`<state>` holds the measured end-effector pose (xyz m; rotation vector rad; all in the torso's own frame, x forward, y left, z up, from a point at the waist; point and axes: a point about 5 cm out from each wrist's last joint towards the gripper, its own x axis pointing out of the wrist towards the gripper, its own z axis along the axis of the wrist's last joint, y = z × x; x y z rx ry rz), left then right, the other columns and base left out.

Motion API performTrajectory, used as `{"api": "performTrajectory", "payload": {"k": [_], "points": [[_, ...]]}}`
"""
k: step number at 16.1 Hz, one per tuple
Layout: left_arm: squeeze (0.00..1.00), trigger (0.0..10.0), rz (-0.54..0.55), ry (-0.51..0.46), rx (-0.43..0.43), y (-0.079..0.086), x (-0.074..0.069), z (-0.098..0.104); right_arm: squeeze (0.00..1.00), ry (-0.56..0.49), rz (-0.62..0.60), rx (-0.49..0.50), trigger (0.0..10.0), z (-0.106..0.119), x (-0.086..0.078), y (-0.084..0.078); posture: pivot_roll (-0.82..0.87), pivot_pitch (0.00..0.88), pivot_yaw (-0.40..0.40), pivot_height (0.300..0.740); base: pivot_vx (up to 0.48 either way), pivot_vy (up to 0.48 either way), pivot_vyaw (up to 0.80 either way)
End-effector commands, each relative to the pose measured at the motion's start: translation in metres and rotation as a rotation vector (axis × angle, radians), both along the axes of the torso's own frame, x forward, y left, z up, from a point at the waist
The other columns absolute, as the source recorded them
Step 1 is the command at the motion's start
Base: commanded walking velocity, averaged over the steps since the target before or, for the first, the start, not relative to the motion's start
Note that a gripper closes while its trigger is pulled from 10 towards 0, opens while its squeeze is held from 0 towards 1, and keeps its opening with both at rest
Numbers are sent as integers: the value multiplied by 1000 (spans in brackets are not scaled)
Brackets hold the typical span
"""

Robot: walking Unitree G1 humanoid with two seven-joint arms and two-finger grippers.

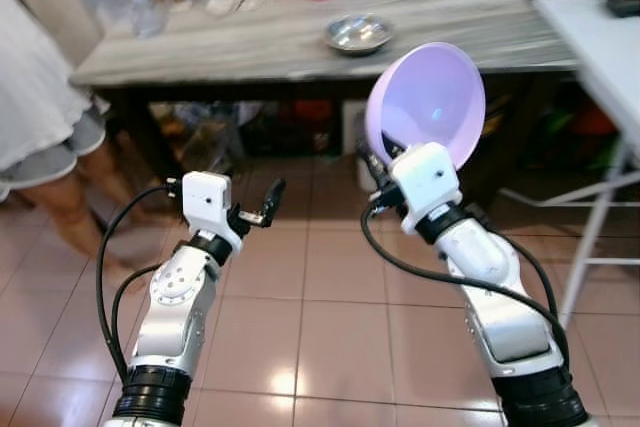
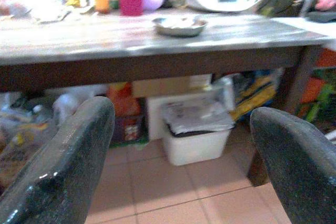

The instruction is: Setting the table

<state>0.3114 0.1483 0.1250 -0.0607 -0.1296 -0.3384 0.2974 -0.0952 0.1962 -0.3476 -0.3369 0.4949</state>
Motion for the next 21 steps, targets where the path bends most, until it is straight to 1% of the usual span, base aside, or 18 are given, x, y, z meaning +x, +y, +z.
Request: {"api": "performTrajectory", "payload": {"k": [1, 12, 21], "points": [[0, 10000, -1, -10, -1, 1, 1, 4, 0, -15, 8, 15, 10000, 5, 0, 2, -206, 97, 90, 740, 420, 0, 0], [0, 10000, -39, 4, -10, -11, -5, 0, 0, -11, -9, -2, 10000, 2, 2, 2, -202, 99, 91, 740, 421, 0, 0], [0, 10000, -57, 8, -16, -15, -8, 0, 0, 1, -27, 0, 10000, -2, 2, -1, -208, 97, 92, 740, 422, 0, 0]]}}
